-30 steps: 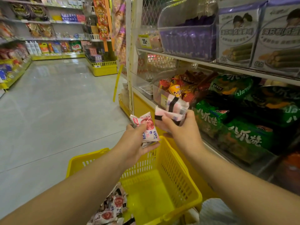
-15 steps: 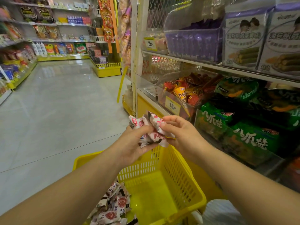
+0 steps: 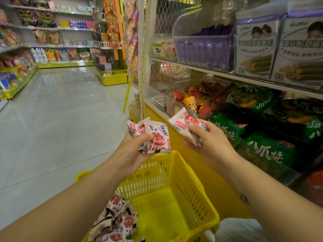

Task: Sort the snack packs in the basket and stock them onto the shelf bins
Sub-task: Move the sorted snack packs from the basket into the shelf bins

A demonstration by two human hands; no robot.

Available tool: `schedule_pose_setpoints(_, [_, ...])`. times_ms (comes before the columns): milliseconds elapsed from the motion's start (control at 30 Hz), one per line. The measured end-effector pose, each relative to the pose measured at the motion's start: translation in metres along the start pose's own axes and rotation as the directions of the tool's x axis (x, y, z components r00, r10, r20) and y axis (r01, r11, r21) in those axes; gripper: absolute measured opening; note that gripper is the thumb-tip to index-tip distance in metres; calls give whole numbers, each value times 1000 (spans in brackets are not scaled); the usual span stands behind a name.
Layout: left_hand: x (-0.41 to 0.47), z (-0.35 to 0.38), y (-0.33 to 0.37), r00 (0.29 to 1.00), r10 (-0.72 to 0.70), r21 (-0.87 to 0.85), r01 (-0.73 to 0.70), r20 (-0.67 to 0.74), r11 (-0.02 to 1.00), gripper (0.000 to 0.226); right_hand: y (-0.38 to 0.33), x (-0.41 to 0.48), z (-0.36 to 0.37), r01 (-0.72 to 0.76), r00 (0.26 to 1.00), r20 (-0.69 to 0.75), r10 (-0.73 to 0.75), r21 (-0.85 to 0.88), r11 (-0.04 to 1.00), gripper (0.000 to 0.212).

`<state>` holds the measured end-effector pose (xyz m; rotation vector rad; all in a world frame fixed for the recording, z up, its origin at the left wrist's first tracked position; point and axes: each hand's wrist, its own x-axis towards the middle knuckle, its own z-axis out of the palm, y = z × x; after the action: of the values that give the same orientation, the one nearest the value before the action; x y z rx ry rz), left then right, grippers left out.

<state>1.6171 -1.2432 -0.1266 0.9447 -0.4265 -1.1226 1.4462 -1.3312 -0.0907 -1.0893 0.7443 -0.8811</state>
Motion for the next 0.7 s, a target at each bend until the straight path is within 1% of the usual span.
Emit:
schedule_pose_setpoints(67, [1, 1, 1, 1000, 17, -19, -18, -11, 1000, 59, 0, -4, 2, -27, 998, 63, 23, 59, 998, 20])
schedule_pose_setpoints(133, [2, 2, 0, 999, 33, -27, -33, -20, 999, 67, 3, -7, 6, -8, 994, 105, 2, 56, 998, 22])
schedule_pose_setpoints(167, [3, 3, 0, 999, 43, -26, -43, -19, 999, 66, 5, -8, 7, 5, 995, 104, -9, 31, 1000, 22])
schedule_pose_setpoints(233, [4, 5, -1, 998, 65, -20, -65, -18, 998, 58, 8, -9, 10, 1, 997, 73, 2, -31, 1000, 19])
schedule_pose_setpoints(300, [4, 6, -3, 997, 78, -18, -78, -19, 997, 55, 11, -10, 14, -51, 995, 79, 54, -45, 998, 12])
schedule_pose_setpoints(367, [3, 9, -3, 996, 86, -25, -87, -9, 996, 55, 13, -11, 16, -119, 983, 133, 124, -39, 992, 8])
schedule_pose_setpoints(433, [1, 12, -3, 995, 95, -28, -95, 10, 995, 56, 15, -12, 18, -195, 962, 181, 203, -62, 979, 19])
schedule_pose_setpoints(500, [-1, 14, -3, 994, 107, -19, -106, 22, 994, 56, 17, -13, 18, -251, 946, 206, 251, -29, 968, 34])
schedule_pose_setpoints(533, [-2, 14, -4, 993, 111, -14, -111, 26, 994, 56, 16, -13, 19, -260, 942, 215, 256, -13, 966, 35])
schedule_pose_setpoints(567, [-3, 15, -4, 993, 113, -14, -113, 28, 994, 55, 15, -12, 19, -251, 943, 222, 247, -12, 968, 29])
schedule_pose_setpoints(633, [-3, 15, -2, 994, 104, -35, -103, 18, 994, 54, 8, -10, 17, -177, 964, 194, 180, -32, 984, 18])
schedule_pose_setpoints(700, [-2, 13, 3, 995, 96, -50, -95, 10, 994, 53, -4, -6, 9, -87, 987, 138, 87, -6, 996, 19])
